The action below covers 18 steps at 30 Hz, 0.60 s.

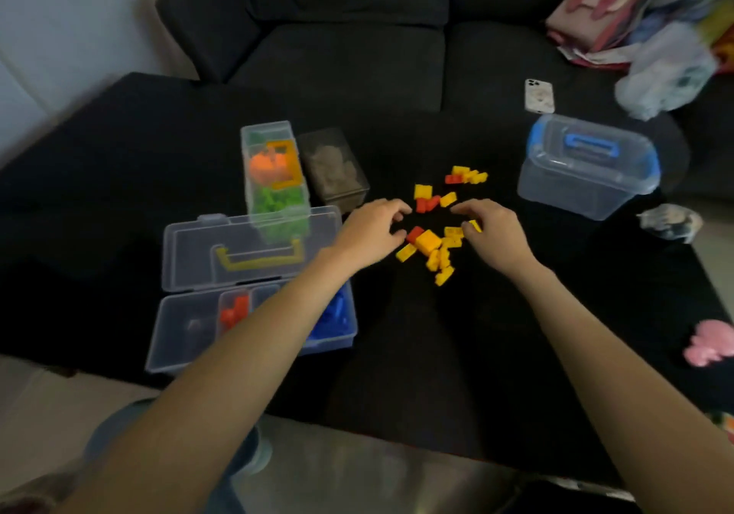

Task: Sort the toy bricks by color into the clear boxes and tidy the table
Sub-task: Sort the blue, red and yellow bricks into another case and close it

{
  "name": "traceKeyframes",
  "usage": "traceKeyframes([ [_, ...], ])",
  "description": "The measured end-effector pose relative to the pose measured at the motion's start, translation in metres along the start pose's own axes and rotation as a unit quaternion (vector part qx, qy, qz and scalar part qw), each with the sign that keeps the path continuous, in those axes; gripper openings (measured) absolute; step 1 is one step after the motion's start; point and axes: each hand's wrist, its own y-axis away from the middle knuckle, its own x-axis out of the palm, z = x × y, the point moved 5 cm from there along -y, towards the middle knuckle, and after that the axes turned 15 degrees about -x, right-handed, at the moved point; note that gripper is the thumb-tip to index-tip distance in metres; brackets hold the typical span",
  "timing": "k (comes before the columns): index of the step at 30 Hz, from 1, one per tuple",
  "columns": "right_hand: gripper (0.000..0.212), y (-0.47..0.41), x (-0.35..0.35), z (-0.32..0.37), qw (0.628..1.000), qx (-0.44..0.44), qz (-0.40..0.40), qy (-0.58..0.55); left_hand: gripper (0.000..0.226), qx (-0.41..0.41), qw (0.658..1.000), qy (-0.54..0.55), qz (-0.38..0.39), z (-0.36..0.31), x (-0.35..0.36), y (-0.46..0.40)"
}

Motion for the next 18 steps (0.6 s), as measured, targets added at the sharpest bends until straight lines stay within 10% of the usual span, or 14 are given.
traceKeyframes([
  [11,0.039,-0.085,0.062,-0.065,0.973,-0.091,0.165,0.134,0.041,0.024,0.981,-0.152,0.115,-0.002,0.062,-0.088],
  [18,0.023,-0.096,0.035,-0.079,0.987,-0.099,0.018,0.122,0.042,-0.007,0.996,-0.089,0.006,-0.002,0.054,-0.118],
])
